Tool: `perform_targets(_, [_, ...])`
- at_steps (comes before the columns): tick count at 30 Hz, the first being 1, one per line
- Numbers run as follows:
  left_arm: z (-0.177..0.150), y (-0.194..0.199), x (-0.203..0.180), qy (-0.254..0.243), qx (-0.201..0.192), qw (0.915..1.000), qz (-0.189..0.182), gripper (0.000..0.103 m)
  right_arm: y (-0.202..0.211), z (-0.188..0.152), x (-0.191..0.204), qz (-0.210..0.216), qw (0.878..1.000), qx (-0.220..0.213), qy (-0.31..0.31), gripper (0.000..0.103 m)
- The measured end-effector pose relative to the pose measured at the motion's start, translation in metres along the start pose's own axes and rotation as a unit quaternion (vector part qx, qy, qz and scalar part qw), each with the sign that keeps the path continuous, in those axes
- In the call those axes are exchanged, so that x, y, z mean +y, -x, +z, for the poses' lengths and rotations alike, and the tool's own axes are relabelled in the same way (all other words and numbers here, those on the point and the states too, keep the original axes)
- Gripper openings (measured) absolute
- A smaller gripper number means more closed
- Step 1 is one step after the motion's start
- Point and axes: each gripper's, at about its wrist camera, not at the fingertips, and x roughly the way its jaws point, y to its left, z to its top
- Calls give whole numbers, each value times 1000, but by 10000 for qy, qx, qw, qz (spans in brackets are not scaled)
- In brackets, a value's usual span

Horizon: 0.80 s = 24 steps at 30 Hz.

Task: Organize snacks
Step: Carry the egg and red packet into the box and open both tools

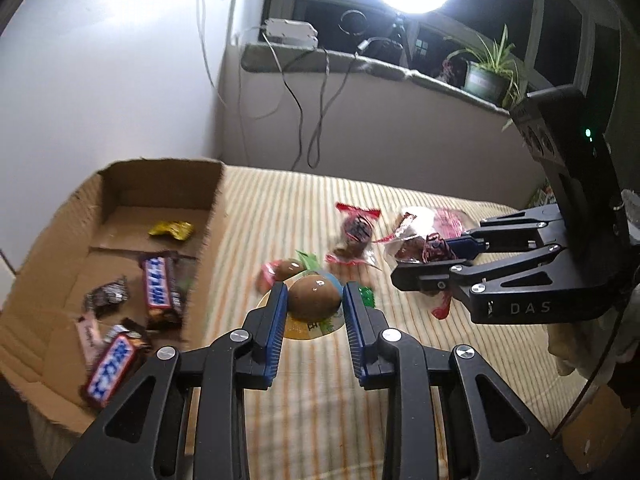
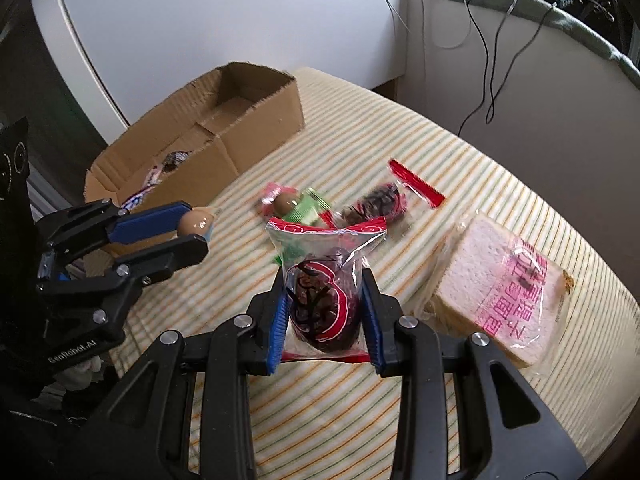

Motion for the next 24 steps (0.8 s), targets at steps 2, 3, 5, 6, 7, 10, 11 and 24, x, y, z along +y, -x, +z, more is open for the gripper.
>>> perform_targets(2, [2, 9, 7, 42, -85, 9999, 61, 27, 3, 4, 6, -4, 10000, -38, 60, 34])
perform_targets(3, [2, 13, 10, 59, -117, 9999, 87, 27, 4, 6, 9, 0, 9999, -57, 91, 34])
perform_targets(5, [3, 20, 18, 108, -191, 9996, 177, 27, 4, 12, 17, -1, 9999, -92, 142, 34])
perform_targets(6, [4, 24, 24, 144, -224, 9994, 216, 27, 5, 16, 22, 2, 9998, -120, 184, 34])
perform_targets(7, [4, 27, 27, 167, -249, 9992, 260, 27, 5, 18, 24, 4, 9997, -136, 204, 34])
perform_targets(10, [5, 36, 42, 316, -304, 9984, 346, 27, 5, 28, 36, 16, 9993, -194, 304, 34])
perform_targets(11, [5, 37, 46, 354, -327, 9982, 367, 27, 4, 33, 40, 25, 9992, -219, 342, 34])
perform_targets(24, [-1, 63, 98, 706, -487, 9921, 913, 27, -26, 102, 82, 201, 9958, -339, 822, 34])
